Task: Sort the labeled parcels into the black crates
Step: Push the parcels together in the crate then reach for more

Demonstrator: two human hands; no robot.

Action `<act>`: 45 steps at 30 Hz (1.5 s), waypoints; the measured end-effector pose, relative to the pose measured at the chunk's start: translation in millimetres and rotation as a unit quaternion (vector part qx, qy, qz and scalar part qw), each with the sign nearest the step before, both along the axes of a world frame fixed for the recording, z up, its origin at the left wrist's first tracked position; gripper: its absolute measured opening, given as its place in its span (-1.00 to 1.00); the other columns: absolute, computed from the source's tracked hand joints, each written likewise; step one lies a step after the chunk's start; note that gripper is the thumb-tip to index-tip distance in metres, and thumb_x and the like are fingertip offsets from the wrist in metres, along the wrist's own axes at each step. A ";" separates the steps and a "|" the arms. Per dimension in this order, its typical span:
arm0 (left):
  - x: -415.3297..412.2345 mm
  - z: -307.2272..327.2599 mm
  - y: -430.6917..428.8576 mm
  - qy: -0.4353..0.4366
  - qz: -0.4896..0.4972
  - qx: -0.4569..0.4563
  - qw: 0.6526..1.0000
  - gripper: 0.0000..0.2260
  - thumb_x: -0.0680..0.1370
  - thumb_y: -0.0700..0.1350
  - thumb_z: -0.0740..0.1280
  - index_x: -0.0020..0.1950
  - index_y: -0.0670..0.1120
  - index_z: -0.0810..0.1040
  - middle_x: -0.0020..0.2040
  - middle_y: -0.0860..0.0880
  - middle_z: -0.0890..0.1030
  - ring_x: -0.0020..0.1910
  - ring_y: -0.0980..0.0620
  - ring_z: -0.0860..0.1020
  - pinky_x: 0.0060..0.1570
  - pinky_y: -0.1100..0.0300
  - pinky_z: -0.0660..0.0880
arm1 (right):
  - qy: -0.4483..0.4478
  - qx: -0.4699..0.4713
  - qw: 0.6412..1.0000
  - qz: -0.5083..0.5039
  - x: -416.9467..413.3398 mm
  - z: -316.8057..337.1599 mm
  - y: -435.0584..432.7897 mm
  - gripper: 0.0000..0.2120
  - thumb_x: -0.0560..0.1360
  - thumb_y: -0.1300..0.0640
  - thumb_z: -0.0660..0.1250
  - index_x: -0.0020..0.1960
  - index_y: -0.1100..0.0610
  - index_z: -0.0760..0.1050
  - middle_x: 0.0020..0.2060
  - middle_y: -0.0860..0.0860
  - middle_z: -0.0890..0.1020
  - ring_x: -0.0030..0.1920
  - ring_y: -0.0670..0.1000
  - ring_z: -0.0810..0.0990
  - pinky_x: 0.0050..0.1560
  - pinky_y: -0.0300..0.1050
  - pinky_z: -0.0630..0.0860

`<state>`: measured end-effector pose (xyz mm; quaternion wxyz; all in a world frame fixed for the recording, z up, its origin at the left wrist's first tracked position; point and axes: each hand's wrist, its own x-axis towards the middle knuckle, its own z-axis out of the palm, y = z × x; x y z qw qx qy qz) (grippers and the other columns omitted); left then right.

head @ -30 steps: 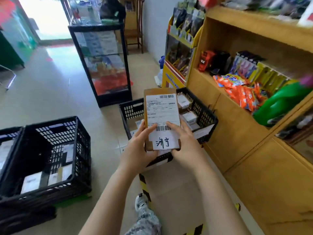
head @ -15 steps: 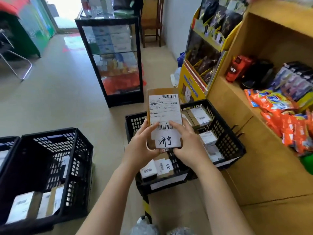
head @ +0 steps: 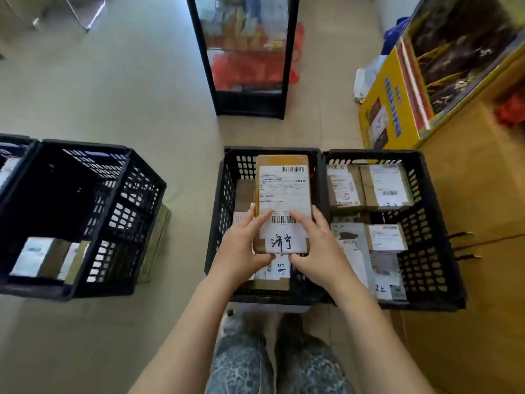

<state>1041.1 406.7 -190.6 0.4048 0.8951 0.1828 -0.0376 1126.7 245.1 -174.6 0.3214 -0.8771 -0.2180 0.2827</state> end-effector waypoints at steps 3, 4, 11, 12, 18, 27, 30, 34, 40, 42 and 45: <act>4.5 -44.7 -3.4 0.030 -0.006 0.007 1.000 -0.20 0.40 -0.11 0.52 0.55 0.09 0.20 0.56 0.04 0.13 0.51 0.07 0.14 0.47 0.22 0.05 | 0.040 -0.012 0.999 0.006 8.3 -45.4 -0.7 -0.21 0.42 0.25 0.42 0.51 -0.18 0.17 0.57 -0.12 -0.06 0.48 -0.04 0.20 0.10 -0.40 0.31; 5.7 -62.1 -4.2 0.040 -0.012 0.009 0.999 -0.20 0.41 -0.10 0.52 0.55 0.08 0.19 0.56 0.03 0.13 0.51 0.06 0.13 0.46 0.24 0.04 | 0.053 -0.014 0.998 0.003 9.9 -61.7 -0.8 -0.21 0.42 0.24 0.43 0.51 -0.17 0.18 0.57 -0.12 -0.04 0.50 -0.03 0.17 0.18 -0.34 0.31; -0.4 -171.3 -6.6 0.109 -0.058 0.038 0.992 -0.16 0.43 0.03 0.47 0.57 0.14 0.04 0.59 0.06 0.01 0.56 0.05 -0.04 0.53 0.01 -0.06 | 0.130 -0.019 0.991 -0.020 5.5 -166.1 0.2 -0.24 0.39 0.27 0.44 0.50 -0.06 0.24 0.49 -0.13 0.11 0.45 -0.06 0.22 0.33 -0.24 0.29; -2.7 -182.7 -7.4 0.124 -0.067 0.049 0.989 -0.16 0.45 0.04 0.46 0.57 0.15 0.01 0.59 0.06 -0.02 0.56 0.06 -0.08 0.53 0.04 -0.10 | 0.134 -0.022 0.990 -0.021 3.8 -178.1 -0.4 -0.24 0.39 0.27 0.44 0.50 -0.06 0.24 0.49 -0.13 0.12 0.44 -0.07 0.23 0.34 -0.22 0.30; -11.9 -231.6 -9.4 0.184 -0.105 0.077 0.974 -0.19 0.50 0.08 0.37 0.58 0.15 -0.09 0.60 -0.01 -0.07 0.56 0.04 -0.22 0.47 0.10 -0.26 | 0.167 -0.048 0.985 -0.021 -4.9 -227.7 -1.6 -0.24 0.39 0.32 0.42 0.49 -0.09 0.24 0.45 -0.14 0.15 0.28 -0.18 0.26 0.19 -0.39 0.33; -18.3 -245.1 -11.3 0.199 -0.104 0.070 0.972 -0.27 0.53 0.12 0.32 0.59 0.11 -0.01 0.59 0.01 -0.19 0.51 0.10 -0.34 0.49 0.09 -0.23 | 0.199 -0.092 0.976 -0.006 -7.3 -259.7 0.5 -0.18 0.38 0.32 0.44 0.51 -0.10 0.19 0.49 -0.10 0.13 0.37 -0.08 0.30 0.25 -0.23 0.45; -19.2 -244.1 -10.3 0.196 -0.099 0.062 0.974 -0.36 0.54 0.13 0.31 0.56 0.09 0.13 0.59 0.04 -0.19 0.52 0.11 -0.31 0.51 0.07 -0.19 | 0.204 -0.105 0.973 0.005 -6.2 -263.8 -0.3 -0.21 0.41 0.31 0.43 0.51 -0.07 0.19 0.49 -0.13 0.12 0.39 -0.06 0.29 -0.14 -0.43 0.49; -14.5 -243.6 0.8 0.171 -0.052 0.070 0.981 -0.37 0.56 0.04 0.32 0.57 0.11 0.10 0.59 0.04 -0.15 0.56 0.05 -0.19 0.54 0.04 -0.10 | 0.177 -0.098 0.979 -0.013 0.6 -270.2 5.4 -0.26 0.44 0.26 0.43 0.51 -0.08 0.20 0.50 -0.09 0.14 0.41 -0.06 0.28 0.18 -0.33 0.37; 1.2 -253.9 17.4 0.278 -0.064 0.156 0.946 -0.17 0.55 0.11 0.32 0.57 0.14 -0.24 0.55 -0.06 -0.36 0.52 -0.07 -0.37 0.51 -0.11 -0.22 | 0.154 -0.145 0.977 0.017 14.9 -286.0 30.1 -0.14 0.47 0.23 0.42 0.56 -0.18 0.01 0.57 -0.07 -0.19 0.55 0.05 0.03 0.39 -0.05 0.30; 1.2 -255.7 17.0 0.285 -0.064 0.152 0.944 -0.17 0.56 0.09 0.31 0.56 0.13 -0.26 0.54 -0.06 -0.39 0.51 -0.07 -0.39 0.51 -0.12 -0.22 | 0.145 -0.162 0.976 0.033 11.2 -289.7 32.2 -0.13 0.47 0.25 0.40 0.57 -0.17 -0.01 0.55 -0.11 -0.30 0.55 0.03 0.03 0.36 -0.08 0.34; -1.3 -255.8 17.3 0.285 -0.069 0.155 0.943 -0.17 0.57 0.08 0.30 0.55 0.14 -0.30 0.51 -0.04 -0.43 0.50 -0.06 -0.41 0.51 -0.10 -0.23 | 0.136 -0.166 0.976 0.046 -0.7 -294.1 26.5 -0.11 0.47 0.32 0.37 0.57 -0.16 -0.05 0.49 -0.19 -0.41 0.53 0.00 0.10 0.25 -0.13 0.48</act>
